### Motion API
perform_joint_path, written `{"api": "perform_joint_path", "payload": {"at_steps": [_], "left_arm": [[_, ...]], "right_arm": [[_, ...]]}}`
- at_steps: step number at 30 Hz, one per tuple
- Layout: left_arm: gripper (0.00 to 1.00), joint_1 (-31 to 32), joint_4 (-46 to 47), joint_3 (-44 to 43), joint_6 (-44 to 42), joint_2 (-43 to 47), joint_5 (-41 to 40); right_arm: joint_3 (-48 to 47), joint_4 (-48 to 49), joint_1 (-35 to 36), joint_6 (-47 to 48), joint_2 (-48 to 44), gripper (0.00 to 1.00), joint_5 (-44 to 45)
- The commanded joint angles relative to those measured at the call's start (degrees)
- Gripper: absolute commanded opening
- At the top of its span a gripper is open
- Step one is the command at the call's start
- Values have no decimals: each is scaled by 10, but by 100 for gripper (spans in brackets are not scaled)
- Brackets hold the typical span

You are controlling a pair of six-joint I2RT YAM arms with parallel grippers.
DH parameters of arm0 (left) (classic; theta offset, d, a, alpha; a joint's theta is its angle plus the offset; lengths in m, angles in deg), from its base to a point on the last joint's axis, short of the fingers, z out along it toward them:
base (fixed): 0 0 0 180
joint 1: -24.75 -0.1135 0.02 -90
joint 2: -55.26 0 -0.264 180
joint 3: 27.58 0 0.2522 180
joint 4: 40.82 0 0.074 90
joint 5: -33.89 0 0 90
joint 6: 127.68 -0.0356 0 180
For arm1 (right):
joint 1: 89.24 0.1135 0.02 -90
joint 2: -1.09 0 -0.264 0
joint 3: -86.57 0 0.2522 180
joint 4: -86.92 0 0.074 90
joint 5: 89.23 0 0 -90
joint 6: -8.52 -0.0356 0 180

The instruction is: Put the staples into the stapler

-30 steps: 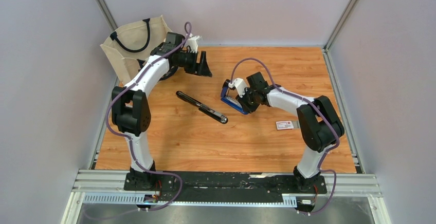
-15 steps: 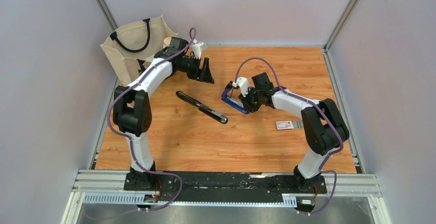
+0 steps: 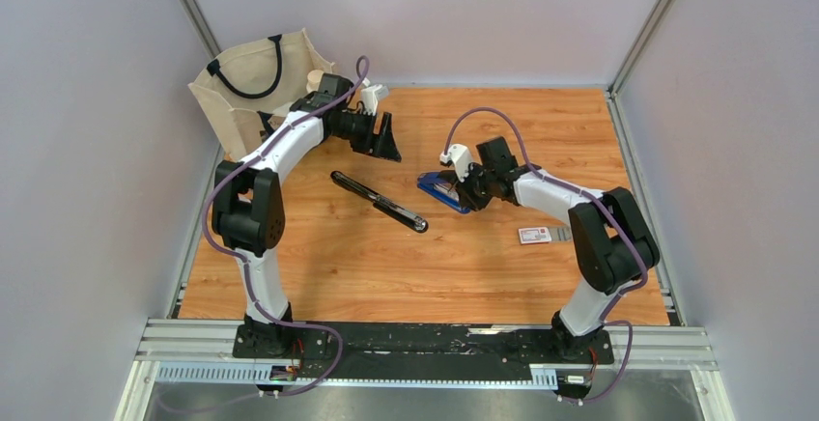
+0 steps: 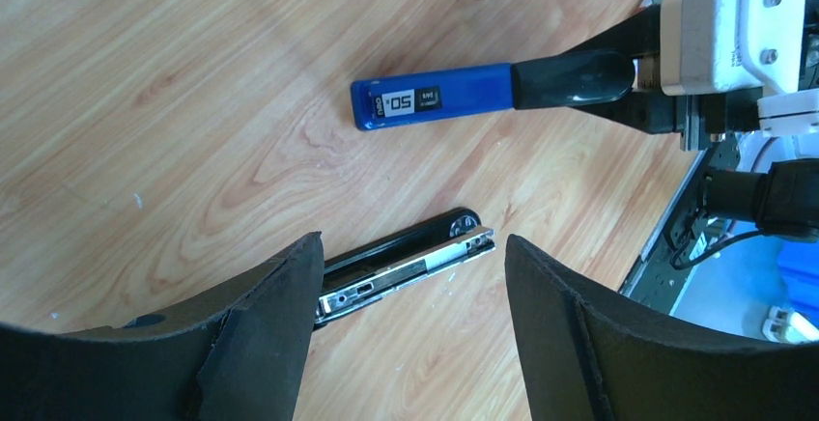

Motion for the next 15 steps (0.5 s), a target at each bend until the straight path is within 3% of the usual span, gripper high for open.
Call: {"api": "perform_joint_path", "payload": {"at_steps": [1, 9, 15], "left_arm": [[77, -1, 9, 9, -13, 26, 17], [77, 0, 5, 12, -12, 34, 13], [77, -1, 5, 20, -14, 43, 12]], "right_arm": [[14, -4, -7, -6, -14, 11, 14], [12, -13, -8, -4, -15, 12, 6], [6, -26, -9, 12, -16, 23, 13]]}}
